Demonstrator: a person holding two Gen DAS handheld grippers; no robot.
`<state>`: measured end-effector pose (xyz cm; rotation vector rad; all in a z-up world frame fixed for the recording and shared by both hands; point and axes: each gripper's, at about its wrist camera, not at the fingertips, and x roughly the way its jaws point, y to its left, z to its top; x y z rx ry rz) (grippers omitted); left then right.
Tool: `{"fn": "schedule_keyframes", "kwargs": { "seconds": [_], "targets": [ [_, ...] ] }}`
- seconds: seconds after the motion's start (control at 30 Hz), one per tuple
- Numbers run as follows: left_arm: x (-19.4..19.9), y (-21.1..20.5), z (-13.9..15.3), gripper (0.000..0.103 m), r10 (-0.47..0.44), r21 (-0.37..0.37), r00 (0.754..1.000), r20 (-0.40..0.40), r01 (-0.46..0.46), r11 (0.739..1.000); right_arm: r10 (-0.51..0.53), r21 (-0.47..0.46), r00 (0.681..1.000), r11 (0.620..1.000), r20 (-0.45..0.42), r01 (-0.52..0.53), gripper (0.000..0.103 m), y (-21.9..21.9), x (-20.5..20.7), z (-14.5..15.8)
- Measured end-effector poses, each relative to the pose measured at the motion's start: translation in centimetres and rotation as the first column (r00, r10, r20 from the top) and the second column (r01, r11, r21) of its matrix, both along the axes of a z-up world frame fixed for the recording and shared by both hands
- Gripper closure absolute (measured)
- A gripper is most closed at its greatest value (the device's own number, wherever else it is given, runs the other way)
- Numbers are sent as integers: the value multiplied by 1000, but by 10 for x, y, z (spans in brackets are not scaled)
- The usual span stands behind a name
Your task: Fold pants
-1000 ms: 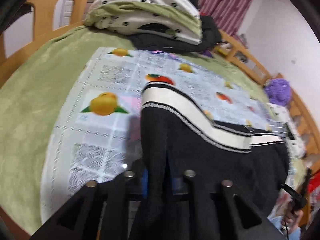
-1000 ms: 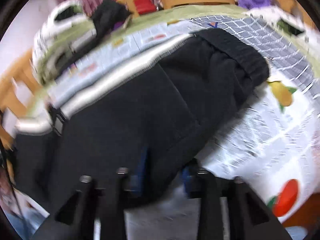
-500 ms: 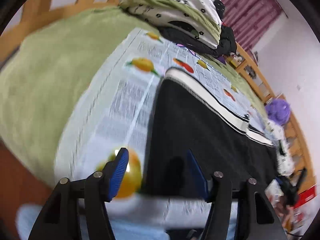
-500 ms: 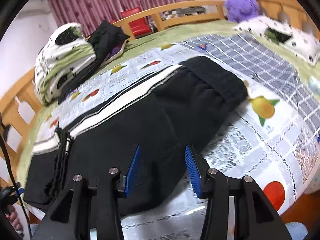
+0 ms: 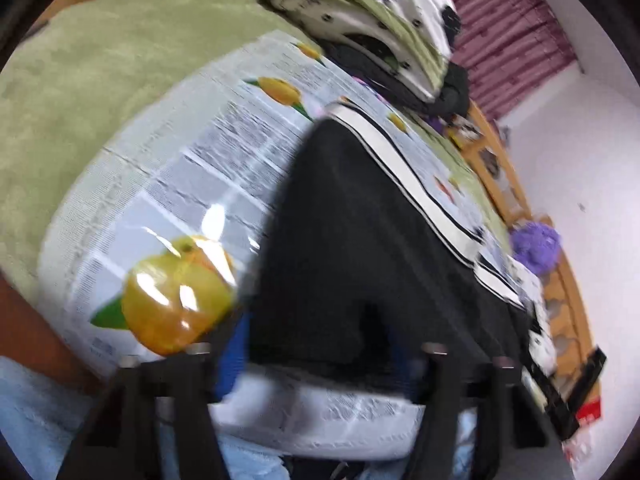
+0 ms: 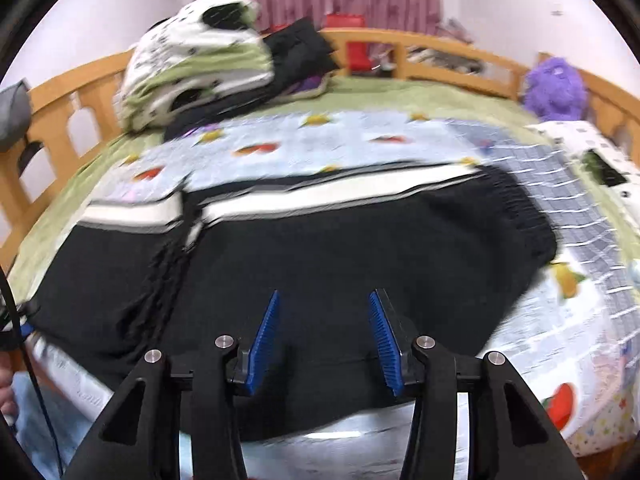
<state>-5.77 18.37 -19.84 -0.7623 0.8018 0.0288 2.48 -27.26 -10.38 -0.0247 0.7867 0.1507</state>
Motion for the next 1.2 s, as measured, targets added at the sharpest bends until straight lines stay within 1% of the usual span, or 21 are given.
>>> {"fn": "schedule_keyframes", "kwargs": {
  "seconds": [0.07, 0.13, 0.17, 0.23, 0.27, 0.3, 0.33, 0.43, 0.53, 0.63, 0.73, 0.77, 0.8, 0.83, 0.87, 0.9, 0.93, 1.0, 1.13, 1.17, 1.2],
  "targets": [
    [-3, 2, 13, 75, 48, 37, 999, 20, -49, 998, 11, -48, 1000, 999, -22, -12, 57, 10, 0, -9],
    [-1, -13, 42, 79, 49, 201, 998, 46, -57, 978, -1, -87, 1000, 996, -9, 0, 57, 11, -3, -12],
    [0, -21, 55, 81, 41, 258, 997, 69, -58, 964, -3, -83, 1000, 997, -1, 3, 57, 9, -4, -11],
    [6, -46, 85, 83, 1, 383, 993, 115, -45, 923, 1, -57, 1000, 998, 17, 0, 57, 3, -7, -6],
    [11, -64, 101, 83, -31, 455, 991, 129, -32, 890, -1, -53, 1000, 999, 25, 2, 57, -1, -7, -4],
    [16, -81, 115, 85, -70, 504, 987, 144, -12, 864, -13, -54, 999, 998, 41, 15, 57, -7, -8, -1],
    [20, -98, 126, 85, -121, 528, 981, 154, 22, 849, -24, -53, 998, 998, 56, 27, 57, -11, -8, 2],
    [31, -146, 147, 88, -251, 536, 953, 169, 125, 835, -53, -17, 995, 998, 85, 55, 57, -28, -10, 6],
    [43, -190, 153, 89, -361, 483, 915, 181, 237, 843, -82, 30, 994, 996, 70, 80, 57, -48, -9, 5],
    [60, -230, 143, 89, -455, 395, 876, 161, 365, 843, -117, 84, 993, 990, 22, 115, 57, -72, -7, -3],
    [75, -268, 125, 90, -528, 347, 838, 136, 459, 818, -140, 136, 990, 980, -27, 142, 57, -95, -10, -12],
    [77, -276, 118, 93, -551, 324, 824, 131, 490, 809, -142, 146, 989, 978, -40, 146, 57, -100, -11, -14],
    [83, -283, 111, 99, -577, 285, 807, 121, 529, 800, -139, 151, 989, 978, -49, 145, 57, -104, -12, -17],
    [87, -290, 102, 99, -616, 197, 780, 111, 591, 782, -133, 151, 989, 978, -56, 141, 57, -106, -13, -19],
    [89, -292, 95, 99, -634, 142, 767, 103, 619, 772, -124, 149, 990, 980, -63, 132, 57, -106, -14, -21],
    [88, -294, 92, 99, -635, 129, 768, 89, 623, 772, -110, 144, 991, 982, -72, 119, 57, -105, -15, -22],
    [86, -293, 90, 99, -625, 155, 778, 64, 611, 776, -93, 145, 993, 984, -79, 104, 57, -104, -15, -23],
    [80, -285, 93, 99, -614, 204, 787, 61, 592, 780, -69, 167, 995, 983, -79, 81, 57, -101, -16, -23],
    [67, -243, 104, 97, -548, 252, 831, 94, 513, 821, 16, 244, 996, 970, -85, 6, 57, -77, -4, -19],
    [63, -228, 107, 95, -525, 262, 845, 99, 487, 833, 40, 263, 996, 965, -84, -17, 56, -69, -1, -18],
    [59, -214, 108, 84, -503, 273, 859, 95, 463, 843, 68, 283, 994, 958, -88, -41, 56, -58, 4, -17]
  ]
}}
